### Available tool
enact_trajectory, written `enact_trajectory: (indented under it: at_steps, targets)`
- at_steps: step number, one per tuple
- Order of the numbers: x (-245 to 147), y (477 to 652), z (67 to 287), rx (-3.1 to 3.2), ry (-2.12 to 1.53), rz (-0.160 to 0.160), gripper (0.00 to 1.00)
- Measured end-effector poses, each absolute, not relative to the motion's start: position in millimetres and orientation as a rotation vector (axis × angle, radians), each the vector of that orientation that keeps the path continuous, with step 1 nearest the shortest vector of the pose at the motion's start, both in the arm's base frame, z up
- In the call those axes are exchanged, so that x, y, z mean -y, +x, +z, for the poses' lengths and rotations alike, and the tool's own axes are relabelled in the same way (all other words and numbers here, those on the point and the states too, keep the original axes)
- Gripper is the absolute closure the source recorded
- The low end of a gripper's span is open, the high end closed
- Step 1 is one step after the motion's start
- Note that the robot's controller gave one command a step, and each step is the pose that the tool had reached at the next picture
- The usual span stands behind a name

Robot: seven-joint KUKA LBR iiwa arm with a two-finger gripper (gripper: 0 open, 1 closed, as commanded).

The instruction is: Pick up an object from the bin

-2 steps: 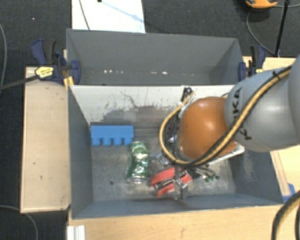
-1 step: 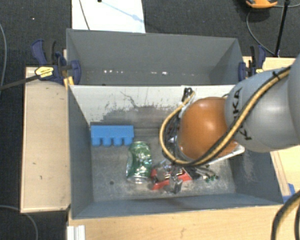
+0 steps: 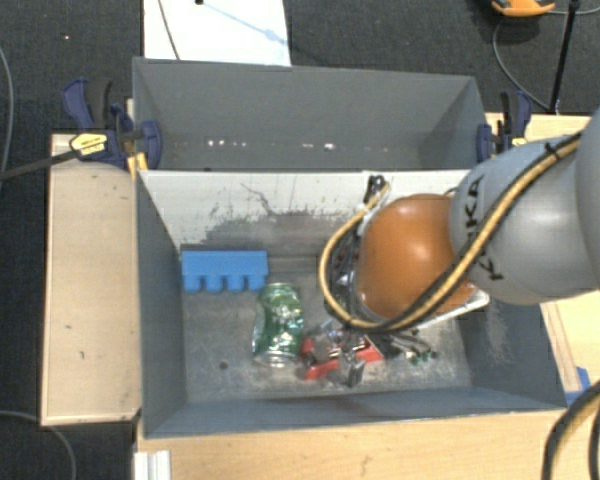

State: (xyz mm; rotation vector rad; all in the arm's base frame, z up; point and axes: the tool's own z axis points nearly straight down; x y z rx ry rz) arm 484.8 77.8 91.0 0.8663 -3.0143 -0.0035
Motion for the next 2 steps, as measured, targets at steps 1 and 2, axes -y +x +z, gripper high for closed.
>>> enact_trajectory:
  at_steps: [1, 2]
  targets:
    - [-78.6, 487.3, 136.1, 3.003, 0.893, -0.006, 1.0]
    - [-80.8, 489.2, 203.7, 2.994, 0.928, -0.006, 1.0]
